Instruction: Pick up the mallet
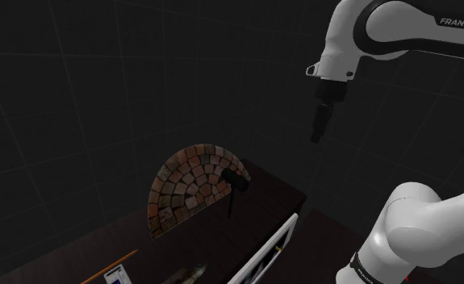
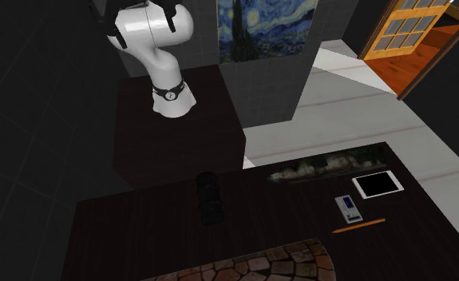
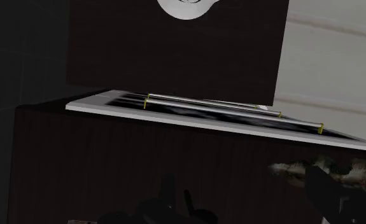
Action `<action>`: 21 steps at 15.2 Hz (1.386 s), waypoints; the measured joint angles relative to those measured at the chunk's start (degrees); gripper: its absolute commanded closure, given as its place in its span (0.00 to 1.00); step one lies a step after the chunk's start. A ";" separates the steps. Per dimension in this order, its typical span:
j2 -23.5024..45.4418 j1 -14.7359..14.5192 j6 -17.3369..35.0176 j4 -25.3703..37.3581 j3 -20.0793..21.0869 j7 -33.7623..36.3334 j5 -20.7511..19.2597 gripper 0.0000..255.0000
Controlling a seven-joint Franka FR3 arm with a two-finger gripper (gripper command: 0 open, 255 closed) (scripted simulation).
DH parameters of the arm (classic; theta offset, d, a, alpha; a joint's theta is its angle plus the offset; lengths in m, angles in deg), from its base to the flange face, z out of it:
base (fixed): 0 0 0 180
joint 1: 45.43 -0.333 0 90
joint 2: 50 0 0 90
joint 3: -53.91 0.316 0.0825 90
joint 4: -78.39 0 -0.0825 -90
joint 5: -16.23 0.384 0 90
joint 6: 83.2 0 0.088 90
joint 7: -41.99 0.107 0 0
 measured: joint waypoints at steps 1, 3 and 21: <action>0.00 0.00 0.00 0.00 0.00 0.00 0.00 0.00; 0.75 -0.12 2.56 -1.38 0.52 0.15 0.04 0.00; 26.92 -0.73 43.55 -8.88 7.62 4.09 -2.59 0.00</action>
